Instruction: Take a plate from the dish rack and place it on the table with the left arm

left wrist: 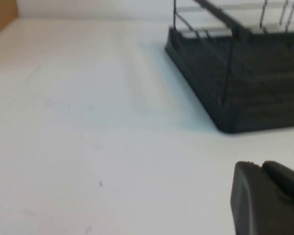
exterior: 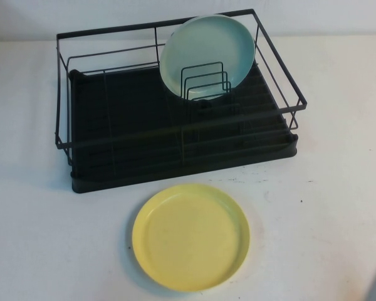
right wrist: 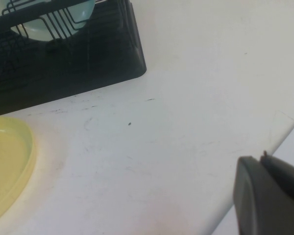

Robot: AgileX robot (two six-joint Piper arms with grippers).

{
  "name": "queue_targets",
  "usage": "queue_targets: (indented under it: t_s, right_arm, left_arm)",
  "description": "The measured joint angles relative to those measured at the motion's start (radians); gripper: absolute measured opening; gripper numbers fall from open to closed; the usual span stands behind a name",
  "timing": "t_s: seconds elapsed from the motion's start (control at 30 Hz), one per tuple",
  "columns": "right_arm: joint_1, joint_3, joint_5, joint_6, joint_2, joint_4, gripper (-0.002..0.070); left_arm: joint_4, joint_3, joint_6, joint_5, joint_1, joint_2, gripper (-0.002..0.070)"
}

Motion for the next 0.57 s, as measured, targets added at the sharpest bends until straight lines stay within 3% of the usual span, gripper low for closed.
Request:
queue_targets:
  t_s: [0.2, 0.57]
  right_arm:
    - [0.0, 0.0, 0.002, 0.0, 0.0, 0.008, -0.002]
    - [0.0, 0.0, 0.002, 0.0, 0.0, 0.01, -0.002]
  left_arm:
    - [-0.074, 0.0, 0.105, 0.081, 0.0, 0.0, -0.0003]
    - [-0.076, 0.0, 0.114, 0.081, 0.0, 0.0, -0.0003]
